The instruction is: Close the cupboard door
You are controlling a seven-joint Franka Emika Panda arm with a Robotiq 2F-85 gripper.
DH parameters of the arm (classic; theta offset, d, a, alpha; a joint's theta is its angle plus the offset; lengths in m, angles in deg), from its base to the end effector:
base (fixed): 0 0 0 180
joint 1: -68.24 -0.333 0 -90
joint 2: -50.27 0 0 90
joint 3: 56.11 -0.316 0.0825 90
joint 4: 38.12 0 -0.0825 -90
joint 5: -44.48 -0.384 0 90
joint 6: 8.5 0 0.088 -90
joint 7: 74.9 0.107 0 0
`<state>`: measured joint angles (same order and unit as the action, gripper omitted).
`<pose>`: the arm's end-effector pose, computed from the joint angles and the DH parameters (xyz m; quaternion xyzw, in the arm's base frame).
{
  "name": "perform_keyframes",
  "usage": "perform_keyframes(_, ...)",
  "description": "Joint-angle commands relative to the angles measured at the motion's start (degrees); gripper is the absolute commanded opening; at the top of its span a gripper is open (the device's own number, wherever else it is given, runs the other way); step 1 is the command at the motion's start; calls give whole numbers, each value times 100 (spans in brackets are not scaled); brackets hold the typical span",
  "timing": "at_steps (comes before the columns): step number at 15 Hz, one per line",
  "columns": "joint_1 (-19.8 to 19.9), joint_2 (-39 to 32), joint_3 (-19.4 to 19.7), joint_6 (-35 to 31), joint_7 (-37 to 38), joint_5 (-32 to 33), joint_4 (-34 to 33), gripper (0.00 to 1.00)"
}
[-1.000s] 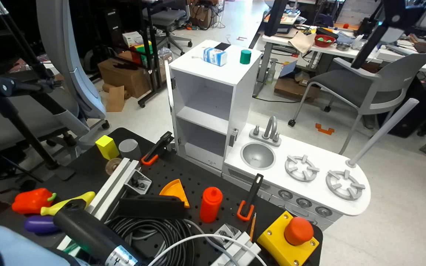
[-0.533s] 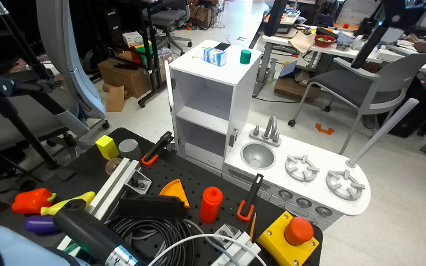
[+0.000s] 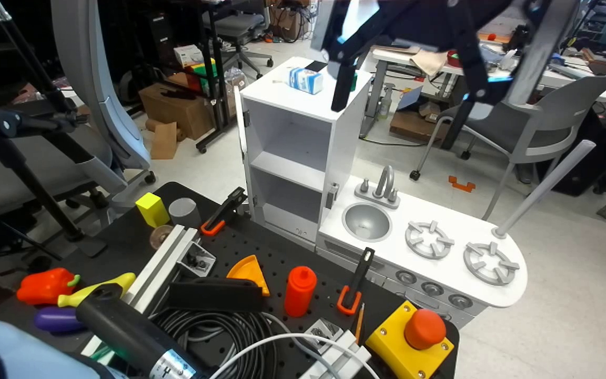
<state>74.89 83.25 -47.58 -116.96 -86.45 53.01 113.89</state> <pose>0.3268 -0.0977 0.4053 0.9952 0.0142 -0.0969 0.0067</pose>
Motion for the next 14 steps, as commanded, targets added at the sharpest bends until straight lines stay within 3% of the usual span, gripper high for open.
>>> perform_keyframes(1, -364, -392, -571, -275, 222, 258, 236, 100)
perform_keyframes(7, -1114, -1570, -1246, -717, 335, 156, -150, 100)
perform_keyframes(14, -1512, -2744, -1664, -1139, 457, 111, -785, 100)
